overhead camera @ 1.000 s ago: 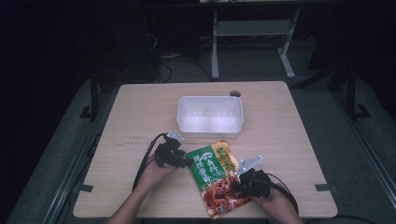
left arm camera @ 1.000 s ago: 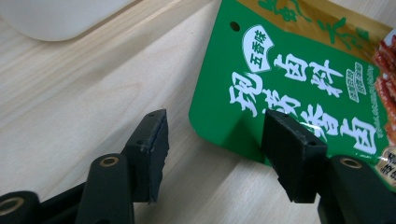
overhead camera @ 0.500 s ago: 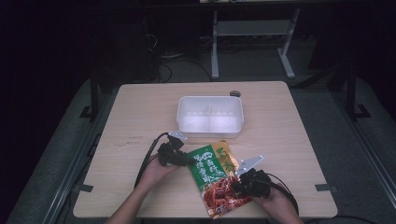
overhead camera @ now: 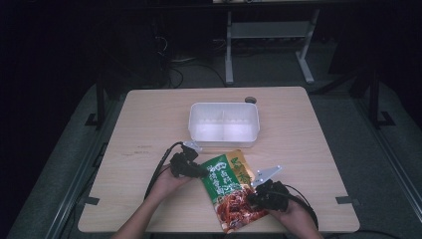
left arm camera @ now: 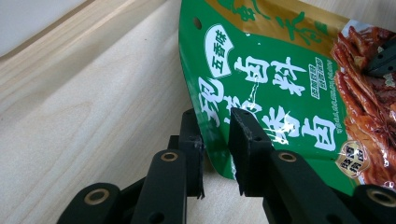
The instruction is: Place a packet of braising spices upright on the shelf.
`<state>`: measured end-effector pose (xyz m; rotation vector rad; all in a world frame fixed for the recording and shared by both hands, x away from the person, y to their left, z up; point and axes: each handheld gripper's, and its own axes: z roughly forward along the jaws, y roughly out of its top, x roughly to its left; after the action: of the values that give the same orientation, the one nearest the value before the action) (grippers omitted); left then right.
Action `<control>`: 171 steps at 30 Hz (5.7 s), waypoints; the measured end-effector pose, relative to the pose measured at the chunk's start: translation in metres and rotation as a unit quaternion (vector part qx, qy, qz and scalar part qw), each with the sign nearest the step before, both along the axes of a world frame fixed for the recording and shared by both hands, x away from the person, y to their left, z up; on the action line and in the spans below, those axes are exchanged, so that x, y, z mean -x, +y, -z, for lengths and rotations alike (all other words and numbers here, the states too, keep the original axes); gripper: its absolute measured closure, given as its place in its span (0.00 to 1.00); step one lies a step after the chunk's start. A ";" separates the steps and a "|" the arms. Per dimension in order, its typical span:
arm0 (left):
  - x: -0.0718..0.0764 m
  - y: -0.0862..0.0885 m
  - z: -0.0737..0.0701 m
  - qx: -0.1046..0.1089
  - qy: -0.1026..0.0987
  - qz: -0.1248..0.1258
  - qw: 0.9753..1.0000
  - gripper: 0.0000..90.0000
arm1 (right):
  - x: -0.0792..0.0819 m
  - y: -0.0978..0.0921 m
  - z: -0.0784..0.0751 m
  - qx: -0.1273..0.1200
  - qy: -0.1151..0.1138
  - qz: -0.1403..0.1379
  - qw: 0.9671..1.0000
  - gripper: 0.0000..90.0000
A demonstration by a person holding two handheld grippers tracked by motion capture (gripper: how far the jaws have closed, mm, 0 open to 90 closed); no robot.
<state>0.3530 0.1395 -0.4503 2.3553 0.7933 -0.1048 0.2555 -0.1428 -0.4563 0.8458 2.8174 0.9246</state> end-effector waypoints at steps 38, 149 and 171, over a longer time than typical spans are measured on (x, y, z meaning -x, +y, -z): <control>0.025 -0.011 -0.049 0.005 -0.077 0.060 0.995 1.00 | -0.033 -0.034 -0.023 -0.066 0.007 0.056 0.996 0.56; 0.059 0.080 -0.017 0.019 -0.129 -0.040 0.991 0.38 | -0.047 -0.038 -0.154 -0.149 -0.014 -0.062 0.987 1.00; 0.057 0.085 -0.018 0.027 -0.133 -0.051 0.990 0.38 | -0.072 -0.047 -0.213 -0.156 -0.064 0.039 0.985 1.00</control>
<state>0.2960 0.2248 -0.4320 2.2139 0.7666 0.2234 0.3274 -0.1894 -0.2434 0.8834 2.5499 1.3793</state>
